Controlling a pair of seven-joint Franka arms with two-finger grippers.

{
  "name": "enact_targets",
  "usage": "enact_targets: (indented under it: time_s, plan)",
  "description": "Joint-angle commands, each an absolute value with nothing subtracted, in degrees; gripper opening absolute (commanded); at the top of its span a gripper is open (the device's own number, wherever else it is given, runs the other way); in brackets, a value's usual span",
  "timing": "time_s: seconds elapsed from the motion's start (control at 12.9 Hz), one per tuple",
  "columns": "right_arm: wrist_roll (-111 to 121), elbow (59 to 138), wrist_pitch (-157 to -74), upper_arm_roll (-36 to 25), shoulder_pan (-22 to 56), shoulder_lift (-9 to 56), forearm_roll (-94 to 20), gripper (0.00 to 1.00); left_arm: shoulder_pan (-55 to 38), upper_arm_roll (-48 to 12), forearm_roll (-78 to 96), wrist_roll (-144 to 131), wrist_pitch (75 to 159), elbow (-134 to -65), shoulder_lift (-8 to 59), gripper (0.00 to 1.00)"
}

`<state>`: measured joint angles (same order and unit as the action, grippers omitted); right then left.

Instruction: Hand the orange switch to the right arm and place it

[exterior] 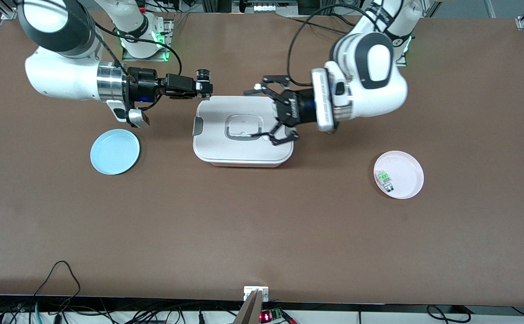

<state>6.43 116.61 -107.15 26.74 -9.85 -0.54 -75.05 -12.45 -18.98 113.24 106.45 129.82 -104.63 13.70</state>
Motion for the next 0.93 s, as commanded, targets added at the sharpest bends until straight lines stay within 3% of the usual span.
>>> enact_targets:
  time_s: [0.0, 0.15, 0.39, 0.62, 0.85]
  plan:
    - [9.99, 107.44, -98.73, 25.75, -12.47, 3.85, -55.81, 0.00, -5.48, -19.34, 112.76, 107.84, 129.20, -112.22, 6.26, 1.00]
    - [18.40, 102.15, -93.27, 25.75, -14.49, 6.50, -38.50, 0.00, 0.32, -19.16, 112.76, 107.84, 129.20, -114.60, 4.40, 1.00]
    - [39.13, 101.86, -93.68, 25.66, -15.90, 7.81, -18.17, 0.00, 8.24, -18.46, 112.07, 107.84, 129.02, -116.01, 3.87, 1.00]
    - [58.12, 105.97, -100.87, 23.40, -16.44, 8.00, -7.57, 0.00, 10.63, -14.69, 97.86, 107.23, 129.72, -116.54, 3.34, 1.00]
    - [77.29, 116.94, -115.87, 17.77, -16.35, 8.00, -7.21, 0.00, 10.55, -14.33, 87.31, 105.73, 142.52, -116.28, 3.52, 1.00]
